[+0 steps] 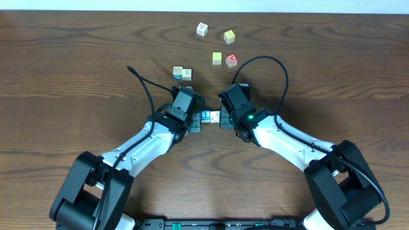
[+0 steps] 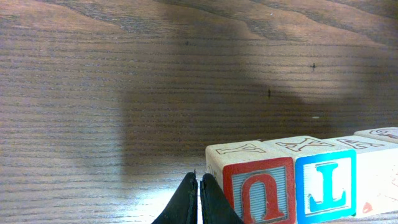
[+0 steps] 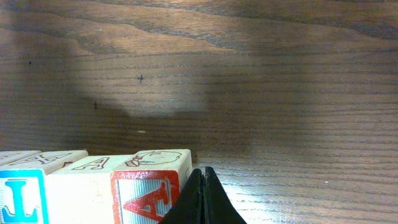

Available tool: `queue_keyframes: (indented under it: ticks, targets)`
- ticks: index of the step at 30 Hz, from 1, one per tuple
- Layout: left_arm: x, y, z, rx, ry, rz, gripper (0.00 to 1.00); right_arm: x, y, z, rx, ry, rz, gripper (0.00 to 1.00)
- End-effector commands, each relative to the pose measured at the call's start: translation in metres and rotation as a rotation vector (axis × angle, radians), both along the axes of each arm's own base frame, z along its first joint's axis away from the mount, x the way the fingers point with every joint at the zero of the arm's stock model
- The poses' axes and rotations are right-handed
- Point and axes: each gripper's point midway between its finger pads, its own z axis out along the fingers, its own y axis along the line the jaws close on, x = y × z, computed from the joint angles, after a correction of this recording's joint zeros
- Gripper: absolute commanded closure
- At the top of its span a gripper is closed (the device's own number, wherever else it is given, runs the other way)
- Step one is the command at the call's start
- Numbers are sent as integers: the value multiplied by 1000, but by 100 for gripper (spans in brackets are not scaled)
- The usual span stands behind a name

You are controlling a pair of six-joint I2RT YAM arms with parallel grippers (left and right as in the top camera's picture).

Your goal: Lift 4 blocks

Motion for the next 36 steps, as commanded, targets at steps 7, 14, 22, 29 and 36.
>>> queue_keyframes:
  ticks: [7, 14, 22, 29, 36]
  targets:
    - [-36, -85, 6, -251, 102, -250, 93, -36, 91, 25, 258, 68, 262, 99]
    - [-35, -85, 7, -253, 97, -251, 93, -36, 91, 21, 250, 75, 259, 99]
    - [-35, -85, 7, -253, 97, -251, 93, -42, 93, 1, 246, 129, 268, 99]
    - [-35, -85, 7, -253, 97, -251, 93, -40, 95, 3, 253, 117, 270, 99]
    - [-35, -85, 2, -247, 107, -249, 93, -39, 94, 2, 249, 116, 268, 99]
